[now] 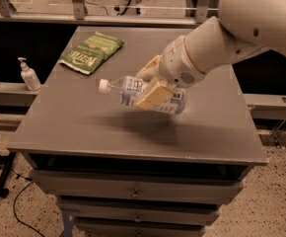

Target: Pick blue plastic bottle

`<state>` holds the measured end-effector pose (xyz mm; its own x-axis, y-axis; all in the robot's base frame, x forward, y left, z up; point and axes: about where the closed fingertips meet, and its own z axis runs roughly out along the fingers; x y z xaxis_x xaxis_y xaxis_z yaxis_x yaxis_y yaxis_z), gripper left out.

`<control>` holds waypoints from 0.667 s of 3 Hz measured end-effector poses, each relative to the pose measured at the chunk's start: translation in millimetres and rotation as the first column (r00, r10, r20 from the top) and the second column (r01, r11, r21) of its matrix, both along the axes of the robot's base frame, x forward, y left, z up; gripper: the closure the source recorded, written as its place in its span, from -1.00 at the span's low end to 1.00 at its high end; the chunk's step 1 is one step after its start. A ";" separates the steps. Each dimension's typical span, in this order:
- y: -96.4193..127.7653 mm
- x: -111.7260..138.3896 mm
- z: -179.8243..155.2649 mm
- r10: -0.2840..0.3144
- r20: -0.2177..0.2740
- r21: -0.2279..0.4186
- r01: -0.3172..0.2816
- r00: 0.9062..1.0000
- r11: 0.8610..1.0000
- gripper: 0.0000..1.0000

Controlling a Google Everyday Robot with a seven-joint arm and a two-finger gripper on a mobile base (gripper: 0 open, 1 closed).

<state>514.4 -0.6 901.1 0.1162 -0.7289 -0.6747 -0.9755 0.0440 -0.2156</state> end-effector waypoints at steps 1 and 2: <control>-19.8 13.4 19.8 -0.039 0.056 0.104 0.033 0.998 0.994 1.00; -22.8 13.3 23.2 -0.044 0.062 0.118 0.036 0.997 0.992 1.00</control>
Offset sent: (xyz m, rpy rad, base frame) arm 0.0126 -0.0184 0.0185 0.0969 -0.0548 -0.0337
